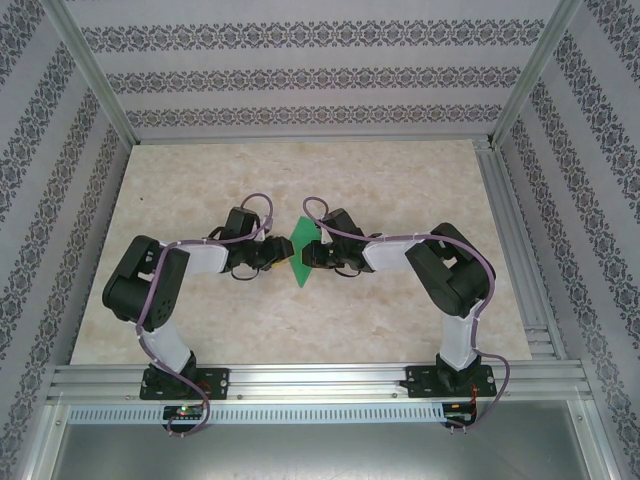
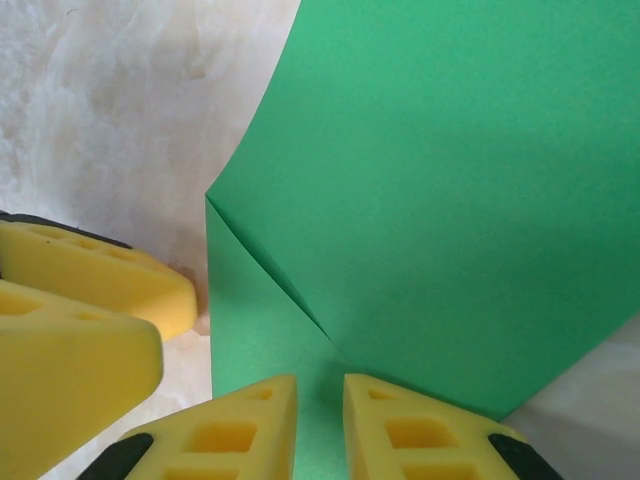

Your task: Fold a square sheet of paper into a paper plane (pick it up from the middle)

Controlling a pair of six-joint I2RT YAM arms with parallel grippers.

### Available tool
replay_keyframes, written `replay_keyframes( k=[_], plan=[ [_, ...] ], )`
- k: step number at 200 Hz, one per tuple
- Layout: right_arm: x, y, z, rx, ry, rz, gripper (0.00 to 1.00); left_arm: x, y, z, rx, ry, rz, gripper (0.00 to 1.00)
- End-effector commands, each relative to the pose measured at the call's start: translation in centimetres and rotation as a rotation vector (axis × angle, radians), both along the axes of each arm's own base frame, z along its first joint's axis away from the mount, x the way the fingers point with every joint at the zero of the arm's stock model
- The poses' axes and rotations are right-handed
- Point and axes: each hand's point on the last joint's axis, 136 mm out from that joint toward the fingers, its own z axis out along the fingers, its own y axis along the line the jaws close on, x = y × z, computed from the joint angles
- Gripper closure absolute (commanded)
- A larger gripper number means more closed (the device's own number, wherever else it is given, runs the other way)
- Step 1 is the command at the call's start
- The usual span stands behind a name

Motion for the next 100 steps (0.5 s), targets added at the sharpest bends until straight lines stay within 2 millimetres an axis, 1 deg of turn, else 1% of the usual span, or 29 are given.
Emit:
replay_keyframes(
  k=[1,43,66,78,86,100],
  plan=[
    [-0.7,-1.3,-1.9,-0.058,0.04,-0.007,0.81,0.9,-1.0,0.6,-0.003,-0.025,-0.009,0.57],
    [-0.7,-1.6,-2.1,-0.074,0.04,-0.006,0.82,1.1,-1.4,0.0,0.003,-0.005,-0.022,0.56],
    [-0.7,-1.7,-2.2,-0.08,0.041,-0.009,0.83,1.2,-1.4,0.3,0.004,-0.009,-0.025,0.52],
    [-0.7,-1.8,-2.3,-0.083,0.04,-0.01,0.83,1.2,-1.4,0.5,0.005,-0.016,-0.025,0.51],
    [-0.7,-1.8,-2.3,-0.085,0.042,-0.008,0.83,1.3,-1.4,0.8,0.001,-0.027,-0.027,0.52],
    [-0.7,-1.9,-2.3,-0.087,0.041,-0.007,0.83,1.3,-1.6,1.0,-0.01,-0.033,-0.034,0.57]
  ],
)
